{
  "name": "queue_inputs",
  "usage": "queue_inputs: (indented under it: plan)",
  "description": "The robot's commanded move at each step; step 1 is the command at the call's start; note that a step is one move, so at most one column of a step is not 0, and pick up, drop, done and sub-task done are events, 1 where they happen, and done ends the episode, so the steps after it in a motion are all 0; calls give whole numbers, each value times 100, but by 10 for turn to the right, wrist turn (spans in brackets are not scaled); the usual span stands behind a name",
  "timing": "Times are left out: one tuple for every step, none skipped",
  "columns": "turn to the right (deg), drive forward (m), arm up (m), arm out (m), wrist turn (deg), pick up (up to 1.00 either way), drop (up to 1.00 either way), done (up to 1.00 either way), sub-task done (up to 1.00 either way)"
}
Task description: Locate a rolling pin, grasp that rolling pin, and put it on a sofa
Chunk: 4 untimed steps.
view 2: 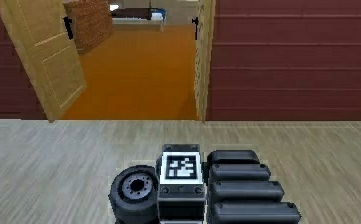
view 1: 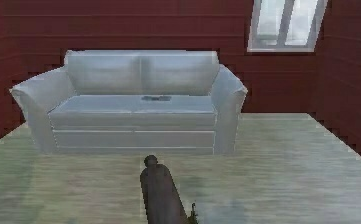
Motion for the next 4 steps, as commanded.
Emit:
queue_inputs:
  plan:
    - [450, 0, 0, 0, 0, 0, 0, 0, 0]
    - [450, 0, 0, 0, 0, 0, 0, 0, 0]
    - [0, 5, 0, 0, 0, 0, 0, 0, 0]
    - [-450, 0, 0, 0, 0, 0, 0, 0, 0]
